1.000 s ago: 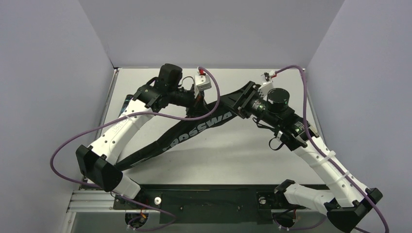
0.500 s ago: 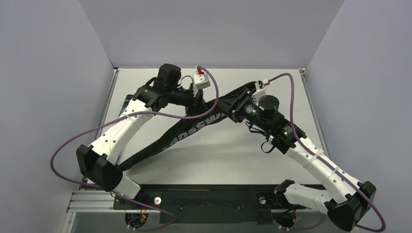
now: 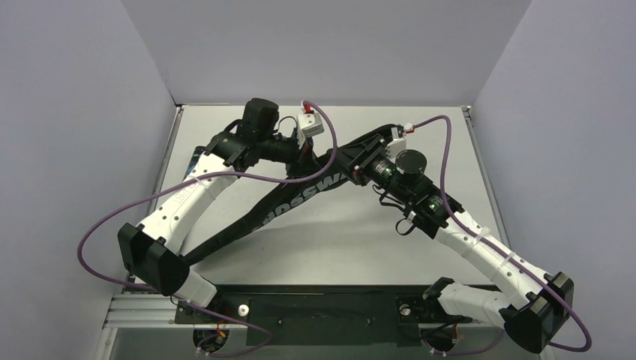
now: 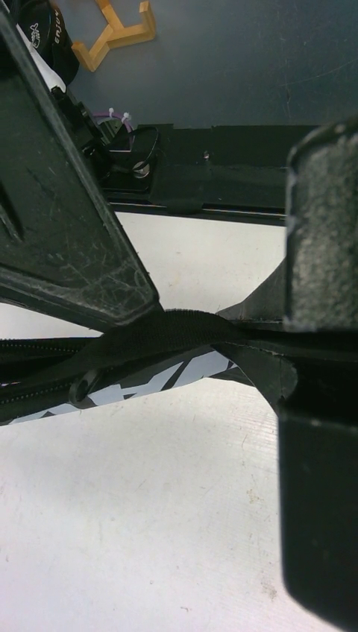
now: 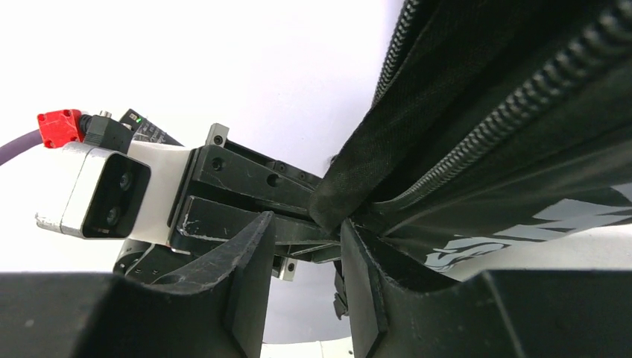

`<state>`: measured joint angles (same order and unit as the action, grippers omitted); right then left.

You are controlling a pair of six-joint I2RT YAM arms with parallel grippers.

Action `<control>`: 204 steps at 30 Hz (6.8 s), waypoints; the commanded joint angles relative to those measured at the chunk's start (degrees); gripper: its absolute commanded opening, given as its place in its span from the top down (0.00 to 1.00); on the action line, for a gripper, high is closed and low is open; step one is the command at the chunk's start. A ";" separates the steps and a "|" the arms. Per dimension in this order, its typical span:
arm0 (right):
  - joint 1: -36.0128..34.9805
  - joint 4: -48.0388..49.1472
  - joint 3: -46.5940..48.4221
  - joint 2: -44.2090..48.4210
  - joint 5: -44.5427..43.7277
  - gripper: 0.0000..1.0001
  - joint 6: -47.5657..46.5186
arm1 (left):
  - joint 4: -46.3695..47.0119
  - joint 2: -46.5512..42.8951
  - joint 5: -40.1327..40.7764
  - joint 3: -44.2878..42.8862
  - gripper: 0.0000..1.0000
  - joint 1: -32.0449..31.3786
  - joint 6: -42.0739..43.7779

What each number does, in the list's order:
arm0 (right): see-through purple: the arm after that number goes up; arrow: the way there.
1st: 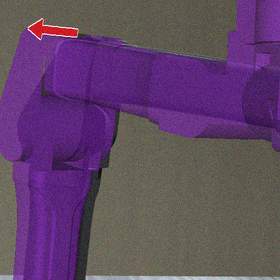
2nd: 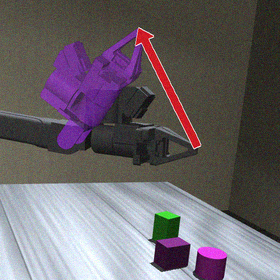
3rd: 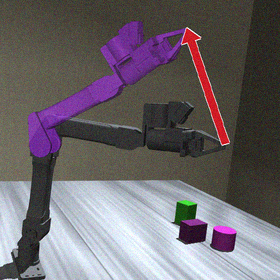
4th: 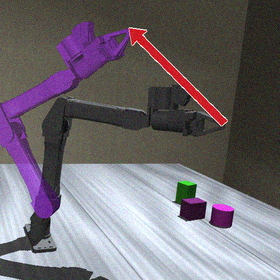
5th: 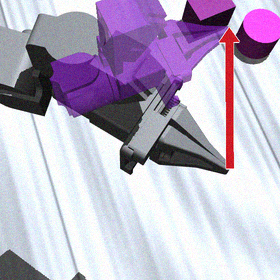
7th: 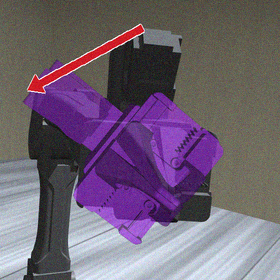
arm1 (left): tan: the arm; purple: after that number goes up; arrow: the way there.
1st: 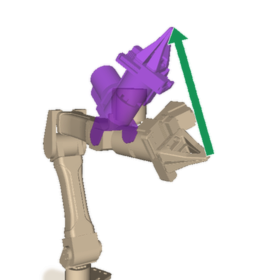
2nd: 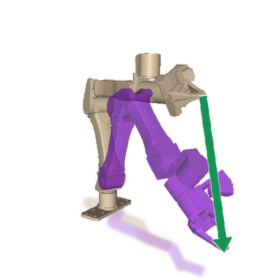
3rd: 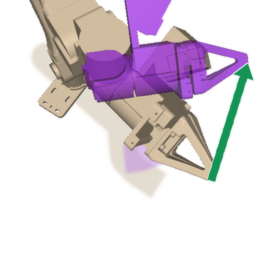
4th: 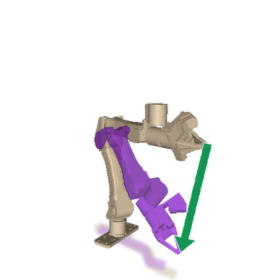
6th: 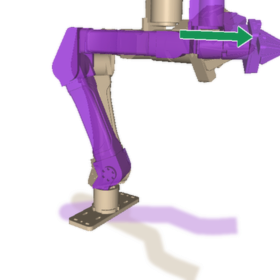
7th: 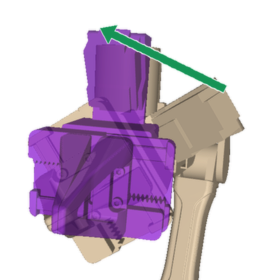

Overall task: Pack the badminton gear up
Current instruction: Adjust the racket bag at the center of the board, then zip the racket bag at the center of the board, then place the racket bag at the center of the board.

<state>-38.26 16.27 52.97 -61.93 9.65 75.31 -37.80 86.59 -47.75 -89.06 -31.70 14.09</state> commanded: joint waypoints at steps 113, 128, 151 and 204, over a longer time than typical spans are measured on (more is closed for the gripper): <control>-0.17 3.85 -6.21 6.87 8.25 0.68 -27.25 | 0.74 -5.42 -7.09 1.34 1.00 -0.90 -1.50; 0.67 3.57 -6.50 7.42 7.38 1.00 -26.73 | 0.24 -5.74 -7.18 1.34 1.00 -0.90 -1.36; 10.64 -3.85 -6.35 15.43 9.71 1.00 -27.15 | -0.63 -6.27 -6.93 1.69 1.00 -0.86 -0.49; 40.24 -40.20 1.13 29.27 -10.69 0.41 -35.59 | -24.67 43.33 -3.62 -54.20 1.00 -7.16 6.86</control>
<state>1.54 -21.26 51.59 -36.05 7.40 40.86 -56.18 120.31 -49.69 -129.25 -37.78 17.45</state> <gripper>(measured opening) 0.571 0.056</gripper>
